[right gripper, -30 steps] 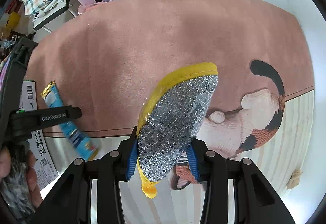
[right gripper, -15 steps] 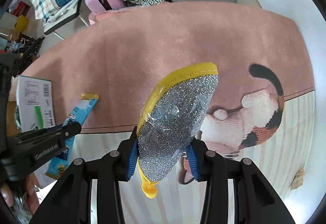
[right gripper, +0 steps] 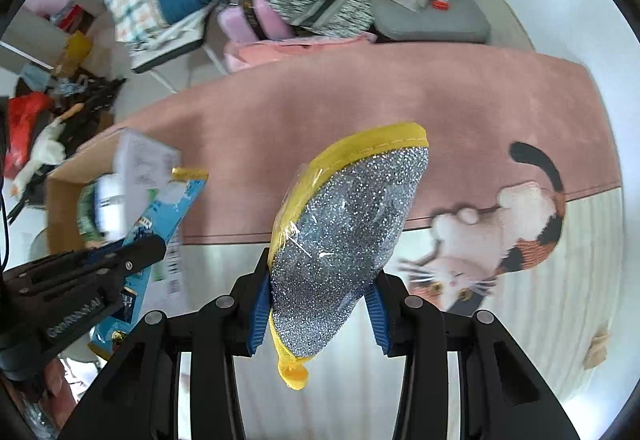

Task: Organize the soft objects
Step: 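Carry the sponge and tube into the box, then open both tools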

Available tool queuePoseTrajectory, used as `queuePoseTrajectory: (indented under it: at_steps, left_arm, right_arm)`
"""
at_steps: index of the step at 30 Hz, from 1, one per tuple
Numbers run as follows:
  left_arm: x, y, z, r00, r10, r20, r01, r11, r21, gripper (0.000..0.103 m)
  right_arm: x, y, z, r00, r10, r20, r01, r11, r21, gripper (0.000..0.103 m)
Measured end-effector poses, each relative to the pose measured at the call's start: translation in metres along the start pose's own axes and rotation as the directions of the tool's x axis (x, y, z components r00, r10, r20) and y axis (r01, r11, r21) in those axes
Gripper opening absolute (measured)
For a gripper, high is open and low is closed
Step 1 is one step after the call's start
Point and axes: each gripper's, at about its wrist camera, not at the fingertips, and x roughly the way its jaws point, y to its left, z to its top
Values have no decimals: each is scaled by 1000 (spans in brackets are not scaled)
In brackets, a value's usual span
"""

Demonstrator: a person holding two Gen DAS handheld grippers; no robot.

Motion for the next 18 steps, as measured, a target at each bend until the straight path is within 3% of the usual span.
queuePoseTrajectory:
  at_steps: [5,10,18]
  left_arm:
    - [-50,54,-14,998,3,70,-1,999,-42,13]
    - [-81,125,-28,993,50,109,-40,995,-93,13]
    - [-70,224,-38,991,99,84,-85,983,-161,13]
  right_arm:
    - [-11,66,-14,998,70,11,-69,996,-54,44]
    - [-1,141,-28,993,117,-22,-119,988,-98,44]
    - [39,222,-40,995,77,-63,-83,990,-111,44]
